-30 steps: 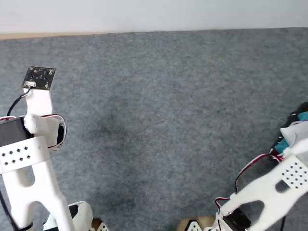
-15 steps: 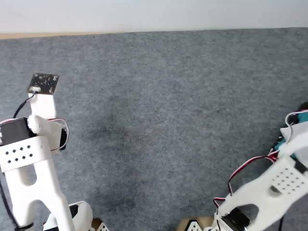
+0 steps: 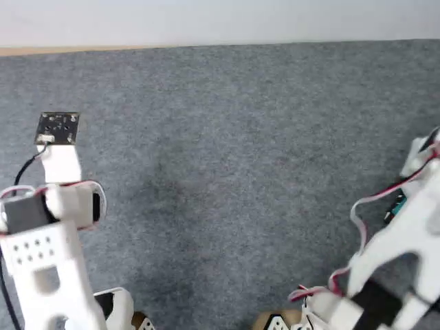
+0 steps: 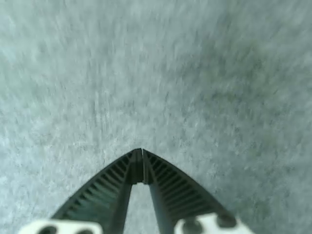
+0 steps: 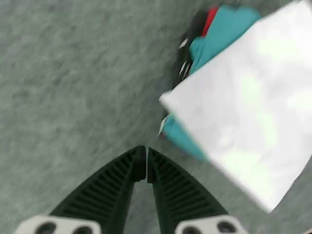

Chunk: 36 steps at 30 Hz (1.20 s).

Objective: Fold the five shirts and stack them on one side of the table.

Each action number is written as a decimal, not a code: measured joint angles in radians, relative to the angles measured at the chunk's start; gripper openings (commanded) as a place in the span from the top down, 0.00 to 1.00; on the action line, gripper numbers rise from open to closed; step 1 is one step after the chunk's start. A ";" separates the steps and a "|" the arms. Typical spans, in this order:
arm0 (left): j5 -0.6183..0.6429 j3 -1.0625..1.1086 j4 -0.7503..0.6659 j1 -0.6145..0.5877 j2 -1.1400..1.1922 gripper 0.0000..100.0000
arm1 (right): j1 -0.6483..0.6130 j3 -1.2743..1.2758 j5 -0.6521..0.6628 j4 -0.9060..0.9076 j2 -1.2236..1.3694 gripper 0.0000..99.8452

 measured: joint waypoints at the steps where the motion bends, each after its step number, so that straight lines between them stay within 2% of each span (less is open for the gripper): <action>1: 0.023 0.021 -0.017 0.018 -0.038 0.99 | -0.011 0.061 -0.017 -0.005 -0.049 0.99; 9: 0.127 0.299 -0.249 0.126 -0.302 0.99 | -0.130 0.519 -0.146 -0.118 -0.486 0.99; 21: 0.135 0.729 -0.540 0.127 -0.555 0.99 | -0.250 1.284 -0.158 -0.419 -1.175 0.99; 29: 0.135 0.925 -0.575 0.149 -0.718 0.99 | -0.344 1.593 -0.158 -0.430 -1.521 0.99; 36: 0.135 1.086 -0.578 0.247 -0.914 0.99 | -0.417 1.717 -0.158 -0.436 -1.524 0.99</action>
